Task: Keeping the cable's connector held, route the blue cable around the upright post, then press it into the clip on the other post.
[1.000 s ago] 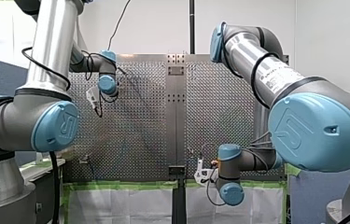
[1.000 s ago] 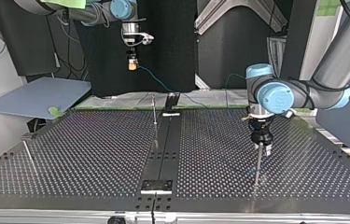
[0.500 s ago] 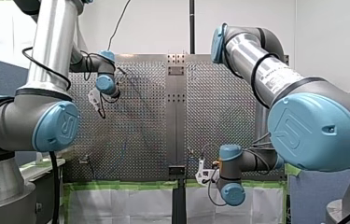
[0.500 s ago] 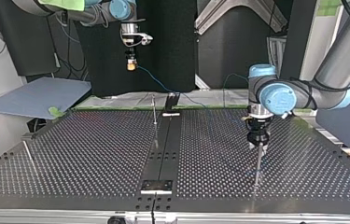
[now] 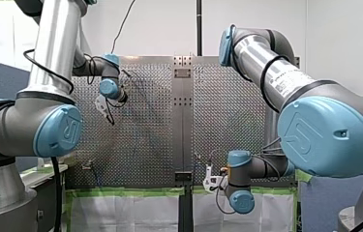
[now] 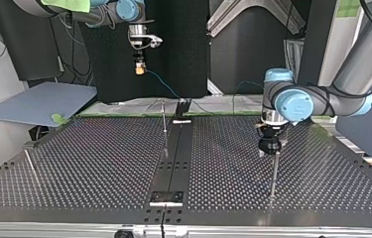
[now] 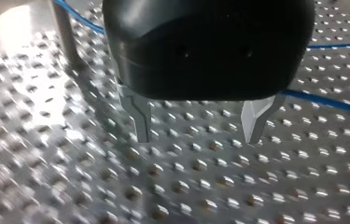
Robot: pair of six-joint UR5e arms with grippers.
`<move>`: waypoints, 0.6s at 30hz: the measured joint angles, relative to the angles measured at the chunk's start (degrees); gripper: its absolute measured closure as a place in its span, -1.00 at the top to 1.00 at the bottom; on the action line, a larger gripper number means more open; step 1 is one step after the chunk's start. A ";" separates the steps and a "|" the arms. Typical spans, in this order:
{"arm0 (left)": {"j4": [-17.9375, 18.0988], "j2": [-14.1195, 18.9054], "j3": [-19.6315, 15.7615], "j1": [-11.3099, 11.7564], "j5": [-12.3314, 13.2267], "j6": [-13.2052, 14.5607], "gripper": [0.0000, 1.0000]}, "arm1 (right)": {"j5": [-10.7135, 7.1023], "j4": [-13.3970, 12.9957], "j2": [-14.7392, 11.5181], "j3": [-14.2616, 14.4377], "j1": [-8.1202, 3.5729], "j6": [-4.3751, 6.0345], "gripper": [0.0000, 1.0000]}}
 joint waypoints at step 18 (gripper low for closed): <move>-2.51 -3.68 -0.09 0.11 -2.28 -4.07 1.00 | -0.02 -0.14 0.12 0.02 0.02 -0.17 -1.00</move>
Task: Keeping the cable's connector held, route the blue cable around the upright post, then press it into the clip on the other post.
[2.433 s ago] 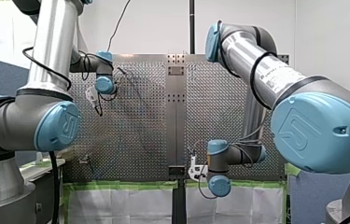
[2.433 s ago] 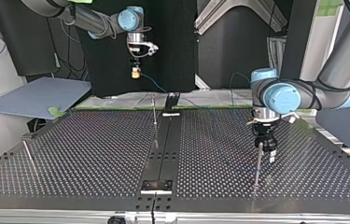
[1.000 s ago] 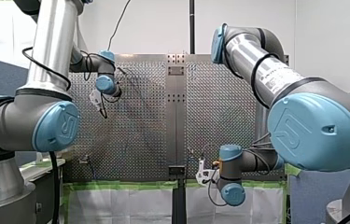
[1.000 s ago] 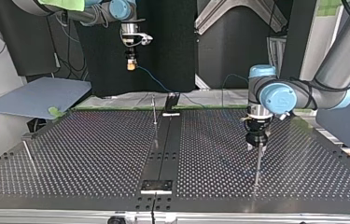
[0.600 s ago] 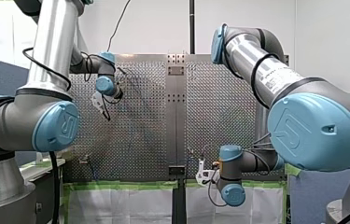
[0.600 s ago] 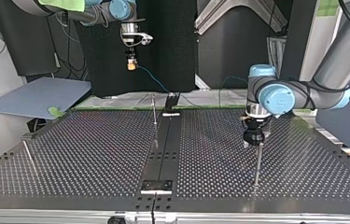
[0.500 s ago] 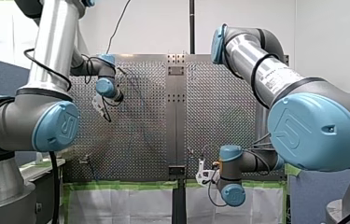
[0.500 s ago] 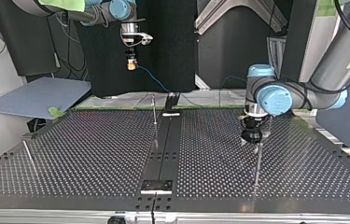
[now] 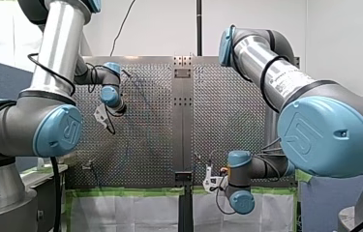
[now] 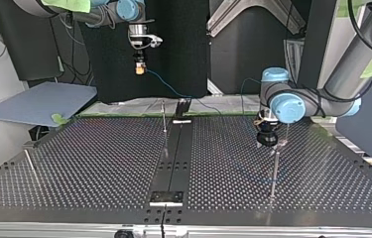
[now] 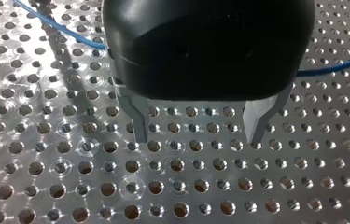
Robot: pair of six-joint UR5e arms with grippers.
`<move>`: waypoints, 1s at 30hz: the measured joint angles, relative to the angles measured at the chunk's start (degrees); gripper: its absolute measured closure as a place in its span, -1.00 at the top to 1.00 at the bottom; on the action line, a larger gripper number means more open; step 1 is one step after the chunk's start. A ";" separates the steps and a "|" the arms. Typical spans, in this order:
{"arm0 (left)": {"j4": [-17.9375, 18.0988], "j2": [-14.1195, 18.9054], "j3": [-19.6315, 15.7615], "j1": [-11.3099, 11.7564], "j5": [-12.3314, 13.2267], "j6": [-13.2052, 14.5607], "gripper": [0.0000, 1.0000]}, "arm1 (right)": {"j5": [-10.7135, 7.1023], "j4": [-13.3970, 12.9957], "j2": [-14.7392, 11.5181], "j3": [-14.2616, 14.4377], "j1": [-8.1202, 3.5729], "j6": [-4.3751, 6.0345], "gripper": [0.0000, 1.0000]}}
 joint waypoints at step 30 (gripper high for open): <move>4.77 -3.04 -4.21 0.04 1.60 -0.56 1.00 | -0.75 -0.44 0.07 -0.05 0.02 0.14 -1.00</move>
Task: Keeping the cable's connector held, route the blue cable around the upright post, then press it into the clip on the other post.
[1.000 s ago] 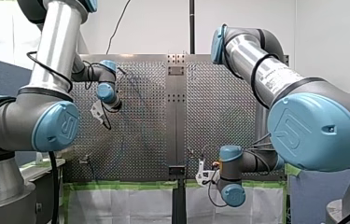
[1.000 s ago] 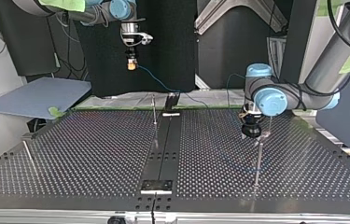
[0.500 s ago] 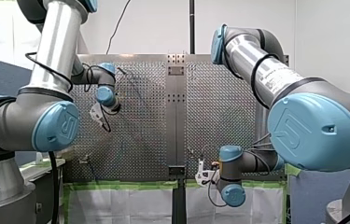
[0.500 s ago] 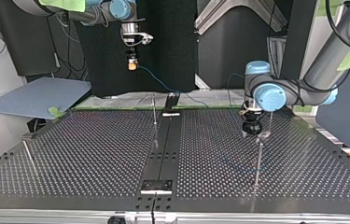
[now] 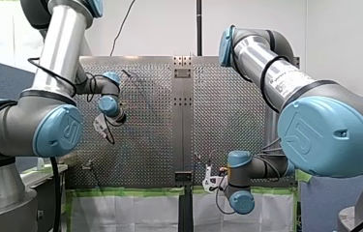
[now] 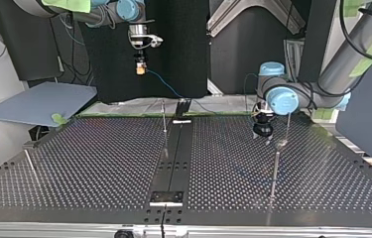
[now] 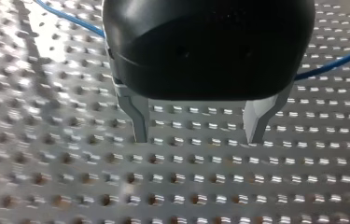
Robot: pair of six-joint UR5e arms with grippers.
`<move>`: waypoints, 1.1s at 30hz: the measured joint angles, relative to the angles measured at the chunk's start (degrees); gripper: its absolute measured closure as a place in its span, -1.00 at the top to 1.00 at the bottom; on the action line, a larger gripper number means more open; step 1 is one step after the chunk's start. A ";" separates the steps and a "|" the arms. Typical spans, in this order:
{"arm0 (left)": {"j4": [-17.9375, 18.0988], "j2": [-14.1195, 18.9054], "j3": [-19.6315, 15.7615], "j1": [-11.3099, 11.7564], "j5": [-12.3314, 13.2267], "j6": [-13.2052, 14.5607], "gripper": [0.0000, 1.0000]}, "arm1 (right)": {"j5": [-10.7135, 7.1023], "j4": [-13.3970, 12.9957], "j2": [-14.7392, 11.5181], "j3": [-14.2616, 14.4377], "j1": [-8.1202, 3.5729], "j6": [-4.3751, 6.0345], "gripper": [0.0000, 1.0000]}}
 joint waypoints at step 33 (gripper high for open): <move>1.41 -6.64 -0.02 0.31 2.69 -9.67 1.00 | -0.05 -0.12 0.00 -0.08 -0.02 -0.14 -1.00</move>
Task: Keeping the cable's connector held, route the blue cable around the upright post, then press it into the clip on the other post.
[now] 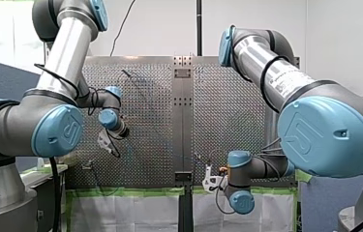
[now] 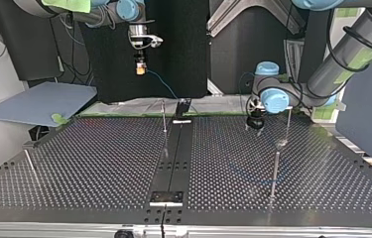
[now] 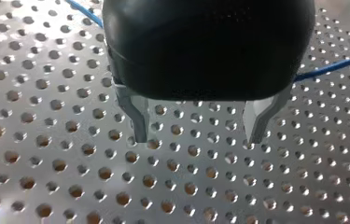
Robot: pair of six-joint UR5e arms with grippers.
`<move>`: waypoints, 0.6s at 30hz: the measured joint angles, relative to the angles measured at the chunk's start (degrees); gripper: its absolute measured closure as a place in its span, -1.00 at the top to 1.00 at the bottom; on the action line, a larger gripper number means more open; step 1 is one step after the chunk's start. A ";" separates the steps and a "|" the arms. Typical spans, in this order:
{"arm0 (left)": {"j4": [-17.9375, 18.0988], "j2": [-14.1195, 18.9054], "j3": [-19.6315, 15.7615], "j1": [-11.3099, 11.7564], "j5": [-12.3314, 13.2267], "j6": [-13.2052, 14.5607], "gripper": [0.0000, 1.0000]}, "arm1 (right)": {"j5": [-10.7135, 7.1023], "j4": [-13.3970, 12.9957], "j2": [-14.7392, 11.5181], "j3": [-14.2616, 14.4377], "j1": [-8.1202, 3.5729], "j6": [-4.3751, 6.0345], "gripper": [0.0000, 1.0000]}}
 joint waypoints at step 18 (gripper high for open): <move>-1.60 2.00 -0.03 2.86 -3.26 -5.95 1.00 | 0.00 -0.01 -0.01 -0.08 0.00 0.00 -1.00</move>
